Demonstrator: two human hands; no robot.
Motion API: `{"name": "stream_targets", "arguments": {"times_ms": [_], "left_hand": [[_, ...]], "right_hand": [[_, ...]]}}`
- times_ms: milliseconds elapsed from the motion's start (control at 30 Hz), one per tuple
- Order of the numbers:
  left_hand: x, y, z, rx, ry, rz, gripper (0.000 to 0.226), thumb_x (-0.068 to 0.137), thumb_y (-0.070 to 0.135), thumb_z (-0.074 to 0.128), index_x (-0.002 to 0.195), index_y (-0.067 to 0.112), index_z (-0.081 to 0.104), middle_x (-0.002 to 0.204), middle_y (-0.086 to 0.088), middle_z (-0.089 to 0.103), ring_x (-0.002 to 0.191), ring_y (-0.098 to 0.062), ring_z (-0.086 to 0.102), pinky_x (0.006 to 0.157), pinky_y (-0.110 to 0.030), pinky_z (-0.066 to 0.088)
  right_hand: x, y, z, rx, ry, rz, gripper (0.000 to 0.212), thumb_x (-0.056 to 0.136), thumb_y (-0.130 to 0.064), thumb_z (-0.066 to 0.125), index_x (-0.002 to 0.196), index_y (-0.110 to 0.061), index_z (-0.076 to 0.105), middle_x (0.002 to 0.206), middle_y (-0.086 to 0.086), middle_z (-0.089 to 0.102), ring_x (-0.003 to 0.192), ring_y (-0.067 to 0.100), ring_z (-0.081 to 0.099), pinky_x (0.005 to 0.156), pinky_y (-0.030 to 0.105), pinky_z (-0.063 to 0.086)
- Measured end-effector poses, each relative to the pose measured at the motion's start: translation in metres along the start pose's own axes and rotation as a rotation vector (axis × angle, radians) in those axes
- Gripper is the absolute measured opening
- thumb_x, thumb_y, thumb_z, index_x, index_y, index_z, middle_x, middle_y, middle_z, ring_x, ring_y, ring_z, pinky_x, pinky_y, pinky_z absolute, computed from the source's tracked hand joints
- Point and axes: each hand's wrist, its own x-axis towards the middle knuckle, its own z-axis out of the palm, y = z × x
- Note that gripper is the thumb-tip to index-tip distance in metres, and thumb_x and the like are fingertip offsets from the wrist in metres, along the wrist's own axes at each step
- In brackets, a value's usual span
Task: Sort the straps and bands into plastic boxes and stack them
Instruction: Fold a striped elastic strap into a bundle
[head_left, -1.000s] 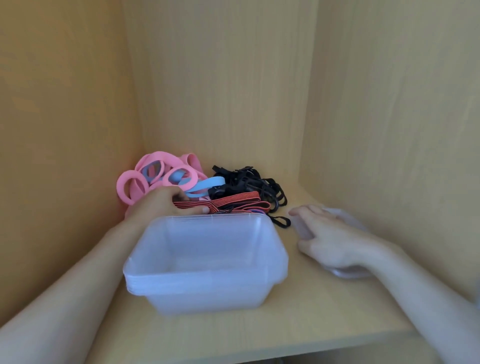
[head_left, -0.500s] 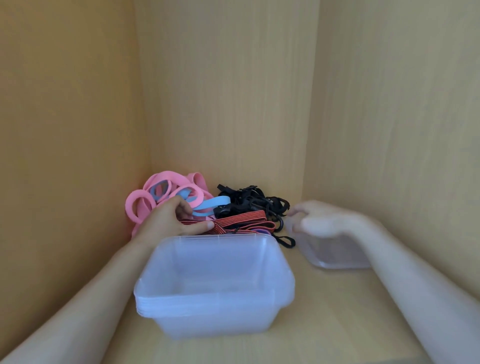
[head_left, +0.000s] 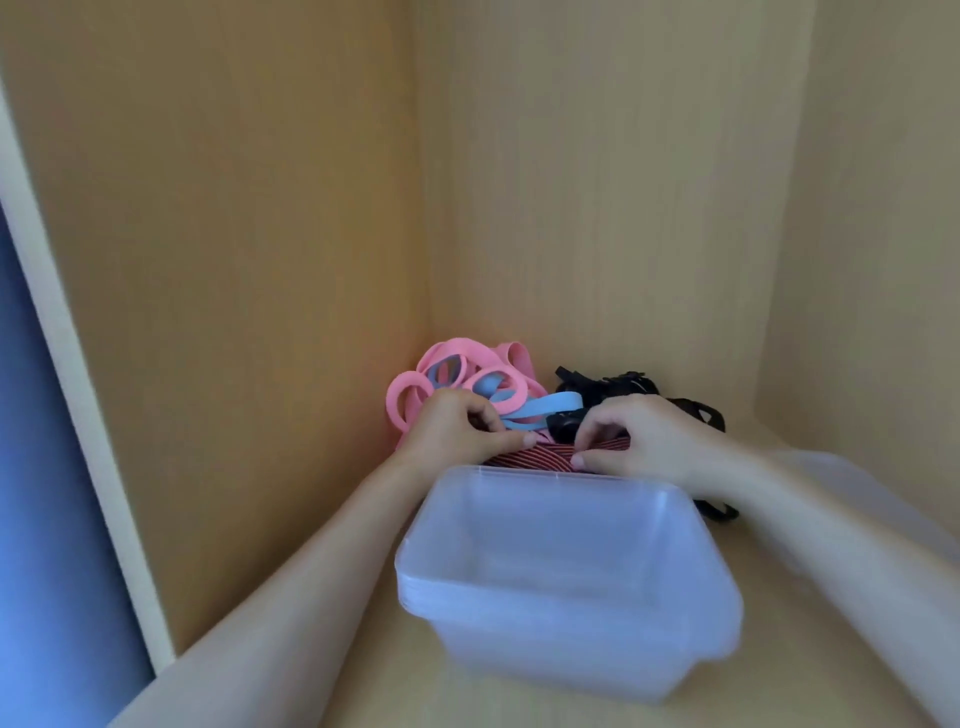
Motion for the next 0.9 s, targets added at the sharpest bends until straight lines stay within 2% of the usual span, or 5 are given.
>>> {"name": "stream_targets", "arguments": {"times_ms": [133, 367, 600, 767, 900], "left_hand": [[-0.003, 0.006, 0.0, -0.029, 0.065, 0.01, 0.029, 0.069, 0.023, 0.092, 0.062, 0.006, 0.071, 0.062, -0.001, 0.067, 0.059, -0.001, 0.055, 0.064, -0.016, 0.045], [-0.002, 0.012, -0.006, -0.144, 0.169, -0.05, 0.025, 0.069, 0.03, 0.092, 0.072, 0.009, 0.078, 0.066, 0.009, 0.071, 0.063, 0.003, 0.059, 0.065, -0.011, 0.046], [-0.006, 0.013, -0.01, -0.208, 0.079, -0.083, 0.031, 0.069, 0.031, 0.091, 0.085, 0.01, 0.076, 0.086, 0.001, 0.077, 0.077, -0.006, 0.069, 0.075, -0.021, 0.054], [-0.006, 0.012, -0.011, -0.132, -0.064, -0.053, 0.025, 0.078, 0.006, 0.085, 0.094, 0.018, 0.069, 0.082, 0.012, 0.075, 0.076, 0.0, 0.068, 0.067, -0.01, 0.048], [-0.001, 0.01, -0.008, -0.085, 0.007, -0.072, 0.021, 0.086, 0.008, 0.077, 0.104, 0.013, 0.067, 0.096, -0.004, 0.073, 0.087, -0.014, 0.067, 0.074, -0.015, 0.048]], "right_hand": [[-0.008, 0.001, 0.003, 0.157, 0.068, 0.021, 0.041, 0.068, -0.076, 0.064, 0.076, -0.037, 0.071, 0.095, -0.016, 0.064, 0.095, -0.003, 0.057, 0.086, 0.023, 0.044], [-0.009, 0.004, 0.007, 0.179, 0.1, 0.042, 0.021, 0.082, -0.03, 0.08, 0.067, -0.021, 0.069, 0.091, -0.008, 0.069, 0.095, 0.007, 0.063, 0.094, 0.037, 0.049], [-0.007, 0.02, 0.0, 0.261, 0.284, 0.174, 0.021, 0.095, -0.028, 0.067, 0.078, -0.016, 0.065, 0.071, -0.002, 0.064, 0.063, 0.014, 0.052, 0.062, 0.031, 0.04], [-0.004, 0.031, -0.01, 0.403, 0.44, 0.268, 0.022, 0.102, -0.024, 0.057, 0.089, -0.006, 0.059, 0.066, 0.003, 0.051, 0.059, 0.017, 0.042, 0.058, 0.031, 0.031], [-0.001, 0.036, -0.015, 0.49, 0.539, 0.305, 0.021, 0.103, -0.025, 0.053, 0.087, -0.012, 0.057, 0.075, 0.005, 0.055, 0.068, 0.02, 0.047, 0.064, 0.033, 0.034]]}}
